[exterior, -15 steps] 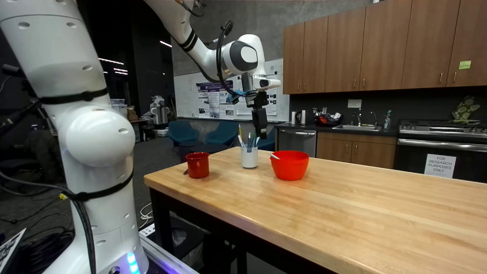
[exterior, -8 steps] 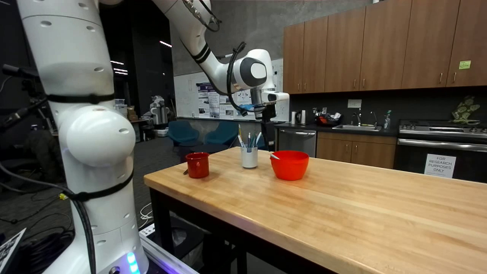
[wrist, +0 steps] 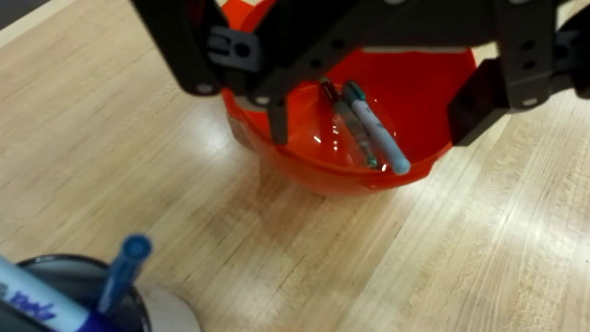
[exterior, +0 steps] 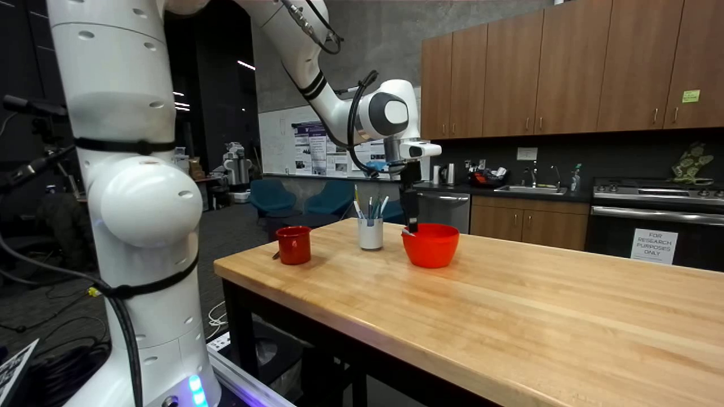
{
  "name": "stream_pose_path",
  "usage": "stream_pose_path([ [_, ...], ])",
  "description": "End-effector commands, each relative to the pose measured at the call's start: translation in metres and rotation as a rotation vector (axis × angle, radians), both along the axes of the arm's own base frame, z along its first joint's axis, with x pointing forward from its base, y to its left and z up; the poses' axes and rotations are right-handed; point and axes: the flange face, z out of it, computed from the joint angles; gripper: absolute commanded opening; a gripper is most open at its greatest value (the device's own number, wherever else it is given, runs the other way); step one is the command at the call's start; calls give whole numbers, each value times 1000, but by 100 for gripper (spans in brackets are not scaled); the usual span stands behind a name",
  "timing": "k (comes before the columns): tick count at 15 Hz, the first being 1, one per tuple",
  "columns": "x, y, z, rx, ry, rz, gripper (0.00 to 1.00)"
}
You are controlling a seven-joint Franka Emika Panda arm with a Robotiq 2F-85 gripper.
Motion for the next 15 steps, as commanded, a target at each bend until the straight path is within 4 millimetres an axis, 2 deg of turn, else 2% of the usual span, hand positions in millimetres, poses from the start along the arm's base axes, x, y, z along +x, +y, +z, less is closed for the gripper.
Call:
stream_pose_path([
  [1, 6, -2, -2, -5, 19, -22, 57],
  [5, 8, 0, -3, -5, 25, -27, 23],
  [8, 9, 0, -1, 2, 22, -32, 2],
  [9, 9, 1, 1, 4, 18, -32, 0],
  [11, 10, 1, 10, 7, 2, -31, 4],
  [15, 14, 1, 44, 18, -41, -33, 4],
])
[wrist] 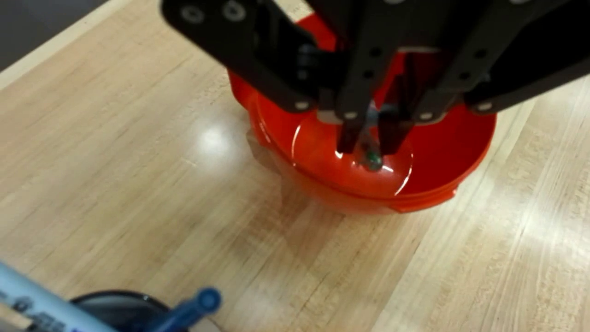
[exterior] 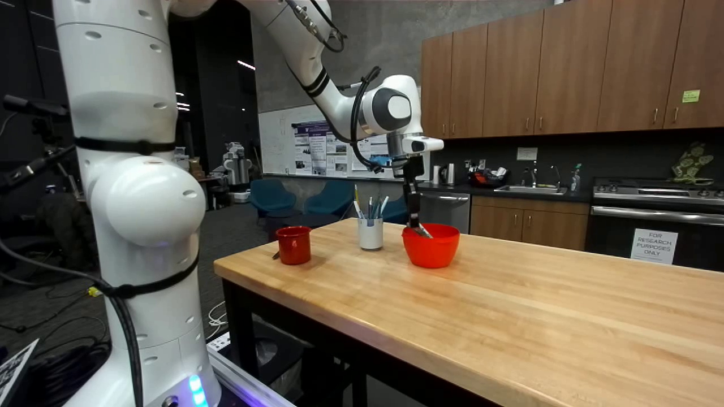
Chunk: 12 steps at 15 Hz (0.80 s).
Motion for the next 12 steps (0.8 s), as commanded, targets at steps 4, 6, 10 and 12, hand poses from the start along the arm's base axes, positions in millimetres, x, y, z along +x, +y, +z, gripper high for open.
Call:
stream_pose_path([
  [4, 6, 3, 62, 14, -51, -28, 4],
  [6, 8, 4, 73, 22, -50, -27, 4],
  [10, 9, 10, 91, 102, -36, -31, 4],
  [12, 8, 18, 102, 168, -37, -18, 4],
])
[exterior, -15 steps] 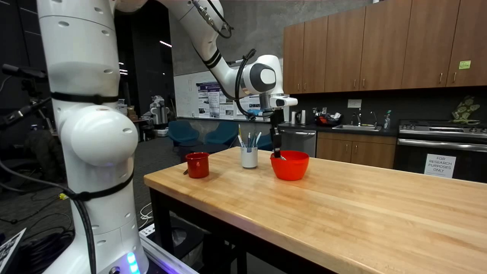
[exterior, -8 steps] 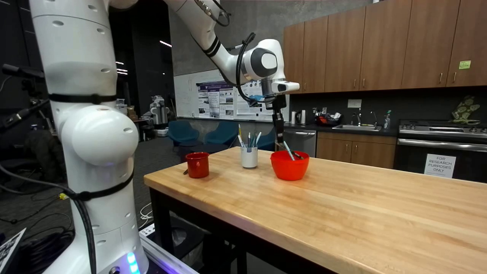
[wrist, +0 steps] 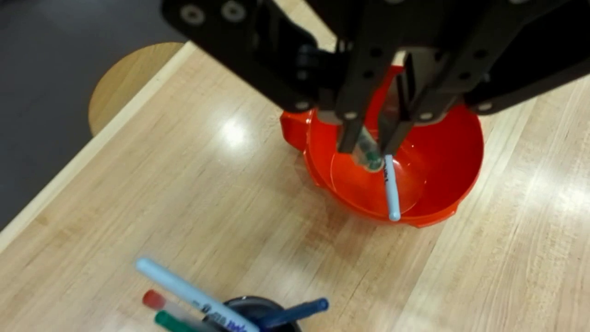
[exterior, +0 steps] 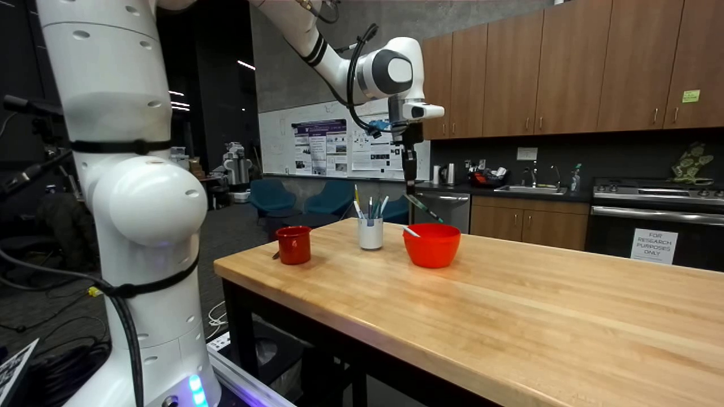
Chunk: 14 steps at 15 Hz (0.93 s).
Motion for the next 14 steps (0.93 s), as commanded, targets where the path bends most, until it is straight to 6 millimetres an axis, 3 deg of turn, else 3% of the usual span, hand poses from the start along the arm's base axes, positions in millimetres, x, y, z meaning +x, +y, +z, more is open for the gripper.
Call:
stream_pose_path([
  [1, -6, 14, 28, 107, -3, 33, 4],
  [7, -17, 44, 62, 330, 33, 137, 4],
  [14, -25, 70, 65, 486, 174, 175, 4],
])
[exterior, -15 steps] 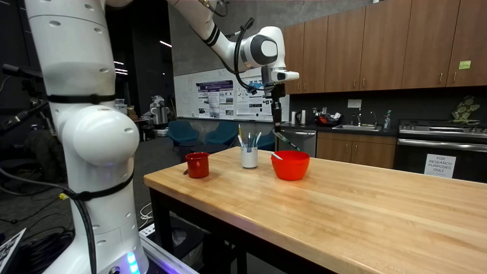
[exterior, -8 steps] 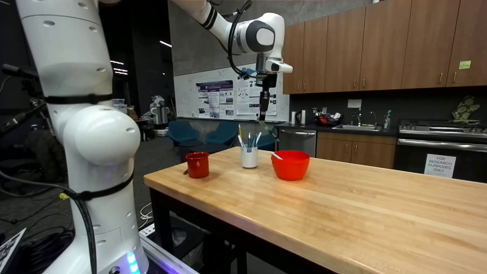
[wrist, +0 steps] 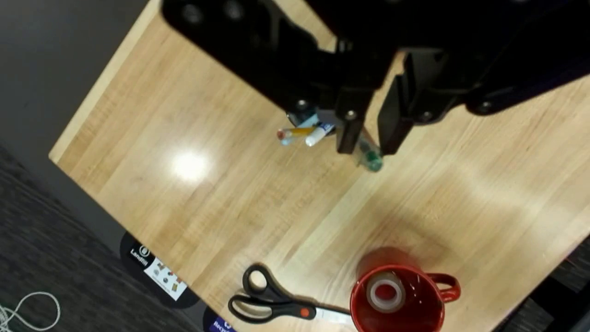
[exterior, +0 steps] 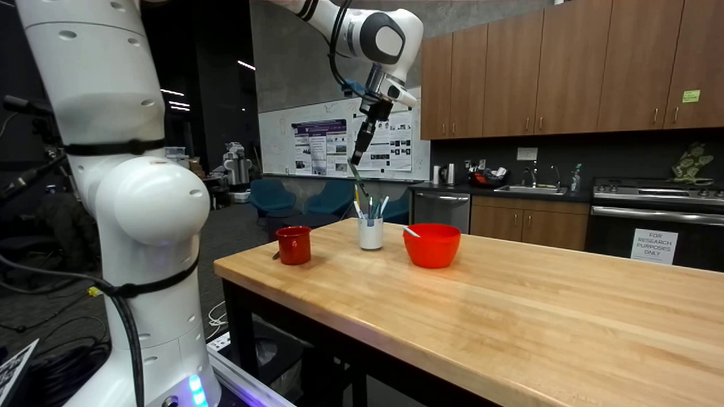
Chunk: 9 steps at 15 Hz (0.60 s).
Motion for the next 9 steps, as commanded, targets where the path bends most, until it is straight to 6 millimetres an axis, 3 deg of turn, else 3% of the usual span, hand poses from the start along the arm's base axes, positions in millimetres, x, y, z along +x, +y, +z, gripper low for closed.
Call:
stream_pose_path([
  [1, 0, 7, 2, 42, 51, 19, 4],
  [4, 3, 7, -11, 45, 78, 17, 4],
  [9, 22, 1, -49, 43, 131, 0, 4],
])
